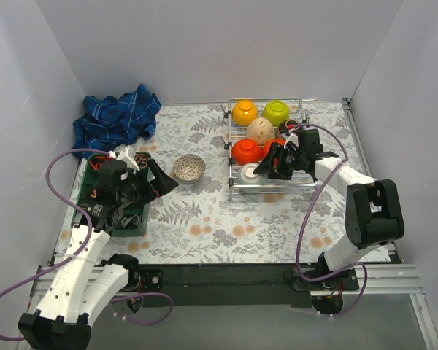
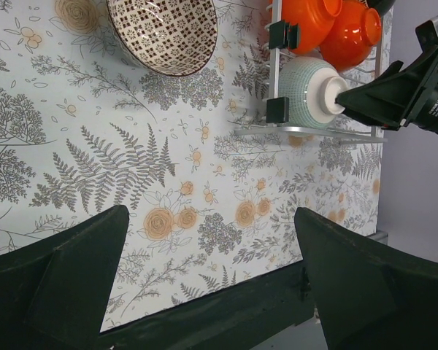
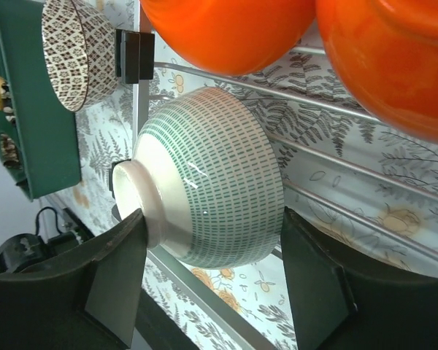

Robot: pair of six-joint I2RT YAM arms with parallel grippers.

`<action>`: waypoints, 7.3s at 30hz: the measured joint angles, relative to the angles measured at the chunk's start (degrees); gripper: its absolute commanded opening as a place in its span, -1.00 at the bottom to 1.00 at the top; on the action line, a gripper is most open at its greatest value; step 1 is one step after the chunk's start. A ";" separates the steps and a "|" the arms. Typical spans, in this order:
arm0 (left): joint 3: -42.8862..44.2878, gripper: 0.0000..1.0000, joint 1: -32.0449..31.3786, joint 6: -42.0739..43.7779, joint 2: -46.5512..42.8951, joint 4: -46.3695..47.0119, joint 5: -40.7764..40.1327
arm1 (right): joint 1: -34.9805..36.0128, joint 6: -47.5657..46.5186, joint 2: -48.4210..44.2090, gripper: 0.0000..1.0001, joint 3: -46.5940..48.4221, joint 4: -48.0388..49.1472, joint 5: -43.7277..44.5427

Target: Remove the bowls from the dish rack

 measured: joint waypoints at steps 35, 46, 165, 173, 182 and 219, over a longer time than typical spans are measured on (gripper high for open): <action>7.13 0.96 -0.11 0.20 10.97 -1.31 -0.50 | 41.24 -46.66 -27.04 -0.97 4.74 -9.42 60.61; 16.37 0.96 -0.85 -1.16 22.49 -2.19 4.63 | 61.27 -74.86 -20.28 -0.97 -6.47 18.18 86.42; 6.27 -0.53 -7.43 13.62 47.78 36.65 -22.36 | 51.78 -18.38 -37.68 0.97 -9.07 -11.39 68.91; 4.28 -0.30 -7.43 12.70 46.53 38.93 -21.99 | 51.52 -17.16 -39.19 0.95 -9.75 -12.22 67.63; 2.03 -0.19 -7.34 10.93 42.27 39.39 -21.66 | 51.52 -17.22 -37.38 0.94 -9.70 -13.05 67.34; -0.26 0.22 -6.38 4.61 37.90 34.25 -22.27 | 47.67 -17.42 -38.84 0.94 -10.54 -14.01 68.83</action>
